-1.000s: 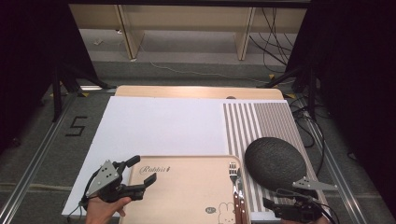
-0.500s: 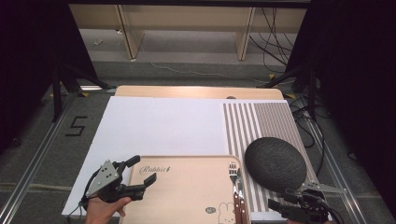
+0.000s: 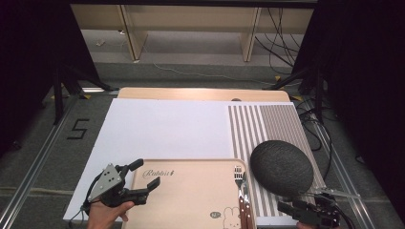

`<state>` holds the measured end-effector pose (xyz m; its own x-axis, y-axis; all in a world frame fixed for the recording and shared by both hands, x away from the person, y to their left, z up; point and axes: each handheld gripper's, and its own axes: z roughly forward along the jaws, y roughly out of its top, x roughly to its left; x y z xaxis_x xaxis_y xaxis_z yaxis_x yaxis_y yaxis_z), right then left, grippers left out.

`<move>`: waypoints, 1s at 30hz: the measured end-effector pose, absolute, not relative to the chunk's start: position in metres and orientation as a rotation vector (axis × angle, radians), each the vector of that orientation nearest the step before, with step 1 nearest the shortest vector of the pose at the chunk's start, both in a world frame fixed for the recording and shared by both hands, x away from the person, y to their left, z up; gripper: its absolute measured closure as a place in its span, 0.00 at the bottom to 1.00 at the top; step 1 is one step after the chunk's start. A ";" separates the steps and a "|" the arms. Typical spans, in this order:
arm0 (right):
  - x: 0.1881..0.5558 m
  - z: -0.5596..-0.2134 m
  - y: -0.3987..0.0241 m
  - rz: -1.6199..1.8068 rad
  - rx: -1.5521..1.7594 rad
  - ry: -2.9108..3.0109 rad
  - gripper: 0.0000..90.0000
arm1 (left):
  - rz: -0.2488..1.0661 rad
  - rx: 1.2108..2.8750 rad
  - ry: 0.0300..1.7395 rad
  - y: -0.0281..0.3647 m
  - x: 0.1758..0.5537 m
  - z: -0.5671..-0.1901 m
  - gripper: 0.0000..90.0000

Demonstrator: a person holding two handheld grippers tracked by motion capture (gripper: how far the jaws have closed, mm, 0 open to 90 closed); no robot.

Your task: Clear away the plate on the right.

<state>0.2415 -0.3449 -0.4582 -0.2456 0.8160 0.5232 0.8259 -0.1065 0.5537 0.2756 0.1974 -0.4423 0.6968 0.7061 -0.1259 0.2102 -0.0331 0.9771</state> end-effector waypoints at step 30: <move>0.248 -0.472 -0.365 -1.359 -2.090 -1.671 0.20 | 0.470 1.596 0.764 0.197 0.276 -0.443 0.17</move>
